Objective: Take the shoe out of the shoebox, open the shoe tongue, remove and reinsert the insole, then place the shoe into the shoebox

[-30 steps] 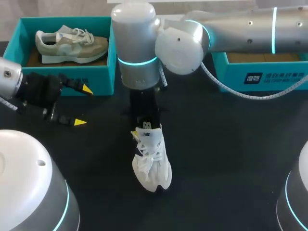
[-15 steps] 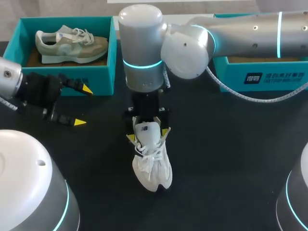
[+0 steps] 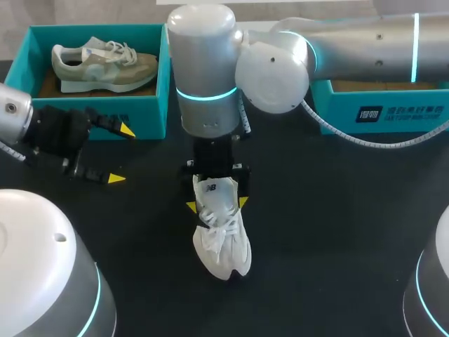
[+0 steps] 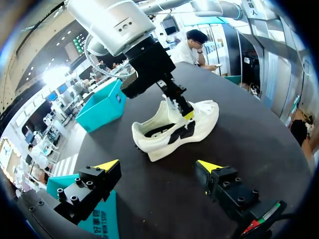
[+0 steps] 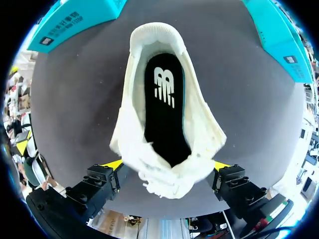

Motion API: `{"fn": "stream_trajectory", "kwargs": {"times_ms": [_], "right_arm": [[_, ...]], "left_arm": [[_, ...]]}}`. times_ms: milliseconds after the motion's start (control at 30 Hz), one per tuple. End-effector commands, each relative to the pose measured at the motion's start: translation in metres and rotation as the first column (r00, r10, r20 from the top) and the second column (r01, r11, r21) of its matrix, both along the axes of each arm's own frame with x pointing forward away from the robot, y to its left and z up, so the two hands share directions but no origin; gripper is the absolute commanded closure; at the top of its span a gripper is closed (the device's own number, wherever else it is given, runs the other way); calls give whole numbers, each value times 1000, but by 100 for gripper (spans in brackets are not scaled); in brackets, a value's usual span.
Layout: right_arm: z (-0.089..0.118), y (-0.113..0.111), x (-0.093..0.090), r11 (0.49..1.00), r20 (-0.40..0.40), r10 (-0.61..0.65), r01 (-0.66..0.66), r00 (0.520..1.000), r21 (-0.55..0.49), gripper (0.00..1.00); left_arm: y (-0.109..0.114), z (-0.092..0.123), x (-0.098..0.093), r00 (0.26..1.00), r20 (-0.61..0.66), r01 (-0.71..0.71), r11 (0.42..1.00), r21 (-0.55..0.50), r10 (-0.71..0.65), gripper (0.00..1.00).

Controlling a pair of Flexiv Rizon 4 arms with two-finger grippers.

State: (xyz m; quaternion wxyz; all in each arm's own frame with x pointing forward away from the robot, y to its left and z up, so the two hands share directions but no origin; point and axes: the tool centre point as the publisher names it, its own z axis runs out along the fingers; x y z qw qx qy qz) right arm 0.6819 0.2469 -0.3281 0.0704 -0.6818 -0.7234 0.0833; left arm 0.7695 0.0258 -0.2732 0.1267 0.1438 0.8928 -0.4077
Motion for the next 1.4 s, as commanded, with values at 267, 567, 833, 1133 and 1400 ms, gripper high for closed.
{"fn": "stream_trajectory", "kwargs": {"times_ms": [267, 567, 833, 1133, 1400], "right_arm": [[16, -2, -14, 999, 42, -18, 17, 999, 29, 51], [18, -1, -8, 1000, 39, 0, 0, 999, 12, 57], [23, -8, 0, 1000, 41, 17, -16, 999, -5, 56], [8, -6, 27, 997, 53, 67, -68, 996, 21, 71], [15, -10, 35, 996, 89, 90, -91, 992, 9, 74]], "left_arm": [[0, 0, 0, 1000, 0, 1, 1000, 3, -1, 0], [0, 0, 0, 1000, 0, 1, 1000, 3, -1, 0], [0, 0, 0, 1000, 0, 1, 1000, 3, -1, 0], [0, 0, 0, 1000, 0, 1, 1000, 3, -1, 0], [0, 0, 0, 1000, 0, 1, 1000, 3, -1, 0]]}}
